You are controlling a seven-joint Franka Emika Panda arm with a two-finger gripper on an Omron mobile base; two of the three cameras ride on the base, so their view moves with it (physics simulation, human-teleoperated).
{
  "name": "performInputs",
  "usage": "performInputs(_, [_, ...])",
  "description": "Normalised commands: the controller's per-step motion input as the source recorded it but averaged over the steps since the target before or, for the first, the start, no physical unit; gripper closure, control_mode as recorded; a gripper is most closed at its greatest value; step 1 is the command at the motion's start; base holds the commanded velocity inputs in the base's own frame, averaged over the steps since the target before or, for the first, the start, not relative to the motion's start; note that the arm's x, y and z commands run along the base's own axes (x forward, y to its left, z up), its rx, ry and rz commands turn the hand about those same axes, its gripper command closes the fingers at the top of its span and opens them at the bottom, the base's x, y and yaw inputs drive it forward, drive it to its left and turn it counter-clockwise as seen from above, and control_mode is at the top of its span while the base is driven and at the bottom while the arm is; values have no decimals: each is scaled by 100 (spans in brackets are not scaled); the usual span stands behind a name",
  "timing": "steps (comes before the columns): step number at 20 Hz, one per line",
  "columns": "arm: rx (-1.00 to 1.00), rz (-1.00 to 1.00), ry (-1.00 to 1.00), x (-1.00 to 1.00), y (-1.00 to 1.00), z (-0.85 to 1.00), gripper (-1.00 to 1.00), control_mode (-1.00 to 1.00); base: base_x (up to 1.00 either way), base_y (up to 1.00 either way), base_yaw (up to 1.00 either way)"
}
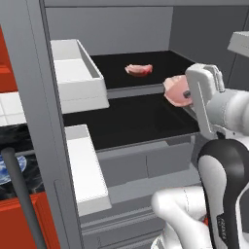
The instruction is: Place the steak on the counter behind the older steak on the same shelf of the fridge to maintain FIFO order. Close the fridge door when finished.
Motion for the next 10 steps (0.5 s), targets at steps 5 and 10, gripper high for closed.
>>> performInputs(5, [33,0,0,68,-7,52,100,-100,0,0,0])
performInputs(10, [23,-3,2,89,0,16,100,-100,0,0,0])
